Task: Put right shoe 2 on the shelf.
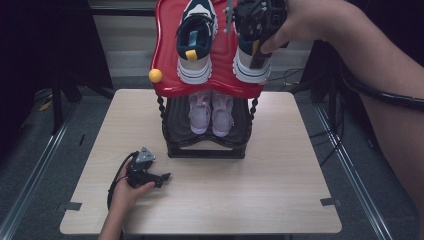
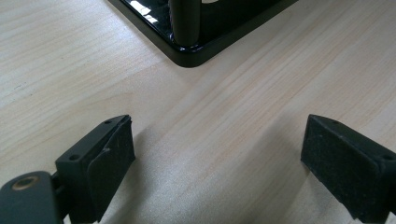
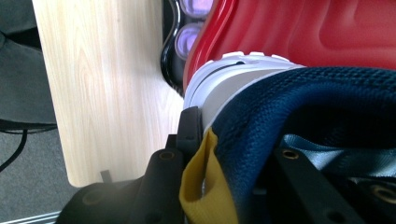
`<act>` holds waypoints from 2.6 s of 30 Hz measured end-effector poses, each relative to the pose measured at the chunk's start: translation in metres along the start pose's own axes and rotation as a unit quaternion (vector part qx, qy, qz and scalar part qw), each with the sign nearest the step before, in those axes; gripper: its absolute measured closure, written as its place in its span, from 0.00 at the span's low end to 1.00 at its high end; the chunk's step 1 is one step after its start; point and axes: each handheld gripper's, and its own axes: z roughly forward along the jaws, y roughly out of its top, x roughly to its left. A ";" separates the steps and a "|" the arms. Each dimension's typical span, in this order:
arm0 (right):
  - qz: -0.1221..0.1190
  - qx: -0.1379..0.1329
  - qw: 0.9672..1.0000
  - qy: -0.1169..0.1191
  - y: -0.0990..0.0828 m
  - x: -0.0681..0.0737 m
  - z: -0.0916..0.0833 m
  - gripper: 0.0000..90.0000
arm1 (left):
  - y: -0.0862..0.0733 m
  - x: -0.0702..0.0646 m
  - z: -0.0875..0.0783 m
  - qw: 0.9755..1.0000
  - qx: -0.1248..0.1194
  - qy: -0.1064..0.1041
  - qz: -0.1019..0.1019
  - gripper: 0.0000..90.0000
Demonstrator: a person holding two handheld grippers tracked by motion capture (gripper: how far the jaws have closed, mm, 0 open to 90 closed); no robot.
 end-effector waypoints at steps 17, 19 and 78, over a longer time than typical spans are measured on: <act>-0.015 0.011 1.000 -0.023 0.026 -0.016 0.024 0.81 | 0.000 0.000 0.000 1.000 0.002 -0.001 0.003 0.10; -0.012 0.010 1.000 -0.025 0.028 -0.017 0.027 0.81 | 0.000 0.000 0.000 1.000 0.002 -0.001 0.003 0.10; 0.032 -0.025 0.998 -0.040 0.030 -0.018 0.043 0.64 | 0.000 0.000 0.000 1.000 0.002 -0.001 0.003 0.10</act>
